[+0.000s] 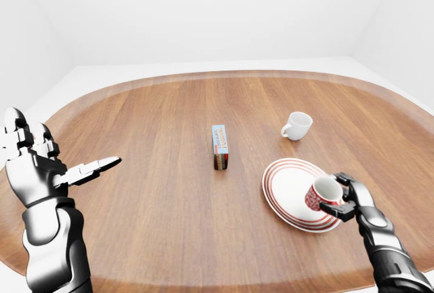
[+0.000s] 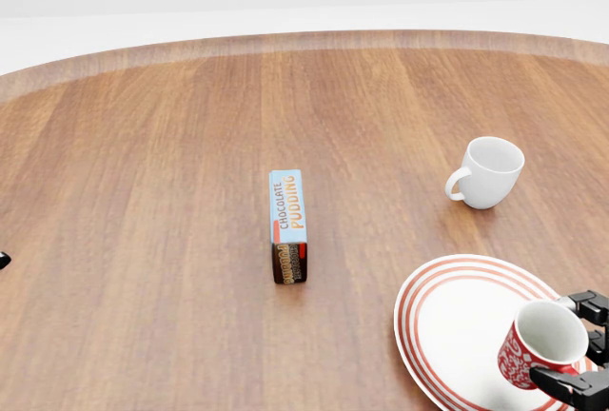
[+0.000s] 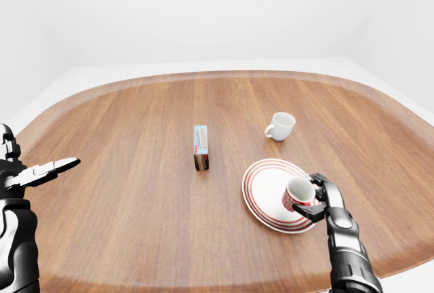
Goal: Pick up the red mug and put it on the plate
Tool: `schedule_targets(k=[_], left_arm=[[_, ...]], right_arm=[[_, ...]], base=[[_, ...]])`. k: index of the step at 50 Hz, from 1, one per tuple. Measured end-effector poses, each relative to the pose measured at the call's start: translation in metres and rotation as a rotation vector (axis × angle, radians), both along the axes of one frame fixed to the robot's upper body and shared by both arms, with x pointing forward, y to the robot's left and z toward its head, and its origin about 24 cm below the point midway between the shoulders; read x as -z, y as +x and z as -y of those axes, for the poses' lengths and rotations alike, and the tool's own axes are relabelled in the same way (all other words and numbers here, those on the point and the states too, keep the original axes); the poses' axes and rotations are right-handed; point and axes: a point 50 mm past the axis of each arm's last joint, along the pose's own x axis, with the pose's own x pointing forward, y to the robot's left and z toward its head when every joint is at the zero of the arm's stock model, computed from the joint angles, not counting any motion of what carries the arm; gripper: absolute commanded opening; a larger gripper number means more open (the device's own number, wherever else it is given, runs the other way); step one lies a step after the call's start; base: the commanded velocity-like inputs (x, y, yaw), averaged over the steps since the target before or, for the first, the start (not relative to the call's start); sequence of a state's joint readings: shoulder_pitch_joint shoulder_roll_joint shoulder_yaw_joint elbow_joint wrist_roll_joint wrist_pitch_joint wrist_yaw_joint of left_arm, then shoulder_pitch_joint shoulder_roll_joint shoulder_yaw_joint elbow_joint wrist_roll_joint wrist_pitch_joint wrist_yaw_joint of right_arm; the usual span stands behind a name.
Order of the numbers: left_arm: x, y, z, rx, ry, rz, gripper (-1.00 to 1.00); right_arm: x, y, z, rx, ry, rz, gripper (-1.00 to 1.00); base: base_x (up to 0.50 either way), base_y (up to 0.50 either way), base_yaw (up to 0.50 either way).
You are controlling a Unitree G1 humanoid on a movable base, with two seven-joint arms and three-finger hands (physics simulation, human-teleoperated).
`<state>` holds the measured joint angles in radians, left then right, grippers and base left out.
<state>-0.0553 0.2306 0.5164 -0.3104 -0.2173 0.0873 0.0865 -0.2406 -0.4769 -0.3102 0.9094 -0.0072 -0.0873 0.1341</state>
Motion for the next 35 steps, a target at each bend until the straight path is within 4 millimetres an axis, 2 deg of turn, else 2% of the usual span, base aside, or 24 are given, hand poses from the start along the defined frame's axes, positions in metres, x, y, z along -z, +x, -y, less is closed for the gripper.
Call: schedule_targets(k=[11,24,25,26,27,29,30,31,35], left_arm=[[0.0,0.0,0.001,0.001,0.001,0.001,1.0],[0.0,0.0,0.0,0.002,0.0,0.0,1.0],[0.0,0.0,0.0,0.002,0.0,0.0,1.0],[0.0,0.0,0.0,0.002,0.0,0.0,1.0],[0.0,0.0,0.0,0.002,0.0,0.0,1.0],[0.0,0.0,0.0,0.002,0.0,0.0,1.0],[0.0,0.0,0.0,0.002,-0.001,0.0,1.0],[0.0,0.0,0.0,0.002,-0.001,0.0,1.0],[0.001,0.0,0.0,0.002,-0.001,-0.002,1.0]], right_arm=[[0.003,0.007,-0.001,0.027,0.012,-0.023,-1.0],[-0.012,0.023,-0.007,0.006,-0.005,0.047,-1.0],[-0.013,0.024,-0.008,0.004,-0.006,0.052,-0.97],[-0.014,0.025,-0.008,0.003,-0.007,0.056,-0.74],[-0.014,0.026,-0.008,0.003,-0.008,0.059,-0.84],[-0.015,0.027,-0.009,0.001,-0.01,0.061,-0.8],[-0.015,0.028,-0.009,0.001,-0.011,0.061,-0.58],[-0.015,0.028,-0.009,0.002,-0.009,0.062,-0.71],[-0.015,0.029,-0.01,0.0,-0.013,0.058,-0.73]], base=[[0.0,0.0,0.0],[0.0,0.0,0.0],[0.0,0.0,0.0],[0.0,0.0,0.0],[0.0,0.0,0.0],[0.0,0.0,0.0],[0.0,0.0,0.0],[0.0,0.0,0.0],[0.0,0.0,0.0]])
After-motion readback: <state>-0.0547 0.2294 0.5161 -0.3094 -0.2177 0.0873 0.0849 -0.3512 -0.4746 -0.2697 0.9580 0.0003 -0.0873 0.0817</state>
